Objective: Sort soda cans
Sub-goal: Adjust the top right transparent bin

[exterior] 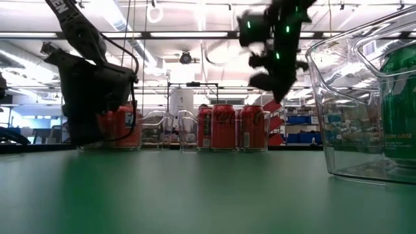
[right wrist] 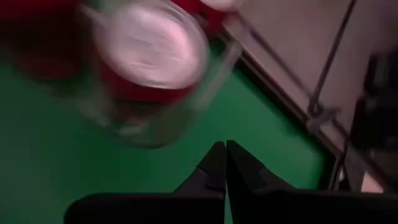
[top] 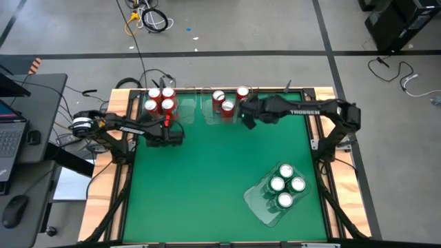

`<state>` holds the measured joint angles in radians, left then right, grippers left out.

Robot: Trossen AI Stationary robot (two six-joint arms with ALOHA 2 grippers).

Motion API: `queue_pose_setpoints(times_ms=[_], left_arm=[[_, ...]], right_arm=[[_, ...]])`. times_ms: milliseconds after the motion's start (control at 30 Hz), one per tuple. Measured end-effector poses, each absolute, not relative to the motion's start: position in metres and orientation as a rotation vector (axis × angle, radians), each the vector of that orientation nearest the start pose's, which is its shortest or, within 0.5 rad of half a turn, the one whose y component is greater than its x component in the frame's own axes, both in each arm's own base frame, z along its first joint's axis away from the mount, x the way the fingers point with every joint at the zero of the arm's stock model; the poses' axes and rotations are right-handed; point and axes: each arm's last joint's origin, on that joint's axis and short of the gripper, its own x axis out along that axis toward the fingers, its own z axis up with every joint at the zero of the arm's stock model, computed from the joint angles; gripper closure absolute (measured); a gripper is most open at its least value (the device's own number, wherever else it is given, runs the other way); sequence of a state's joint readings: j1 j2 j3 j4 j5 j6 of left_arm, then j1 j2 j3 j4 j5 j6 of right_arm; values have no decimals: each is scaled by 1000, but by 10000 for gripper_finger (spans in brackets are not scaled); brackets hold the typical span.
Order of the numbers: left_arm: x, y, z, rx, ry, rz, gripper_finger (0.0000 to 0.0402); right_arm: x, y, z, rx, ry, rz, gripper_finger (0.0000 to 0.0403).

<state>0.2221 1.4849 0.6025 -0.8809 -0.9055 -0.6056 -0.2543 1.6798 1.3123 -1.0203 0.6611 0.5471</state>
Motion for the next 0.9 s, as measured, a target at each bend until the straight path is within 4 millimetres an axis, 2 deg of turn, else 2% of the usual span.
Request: queue_pose_setpoints(times_ms=[133, 200, 400, 733, 800, 900], left_arm=[[179, 52, 132, 194, 1390, 1175, 401], [183, 46, 134, 194, 1385, 1134, 401], [197, 27, 142, 224, 1327, 1043, 401], [211, 4, 154, 248, 1244, 953, 401], [212, -1, 154, 256, 1233, 936, 401], [211, -8, 154, 272, 1225, 909, 401]], right_arm=[[285, -126, 225, 272, 1182, -1138, 403], [284, -136, 219, 324, 1151, -1119, 403], [291, -150, 208, 406, 1030, -970, 403], [299, -151, 210, 389, 964, -918, 403], [297, -146, 216, 361, 976, -894, 403], [291, -130, 239, 313, 957, -840, 403]])
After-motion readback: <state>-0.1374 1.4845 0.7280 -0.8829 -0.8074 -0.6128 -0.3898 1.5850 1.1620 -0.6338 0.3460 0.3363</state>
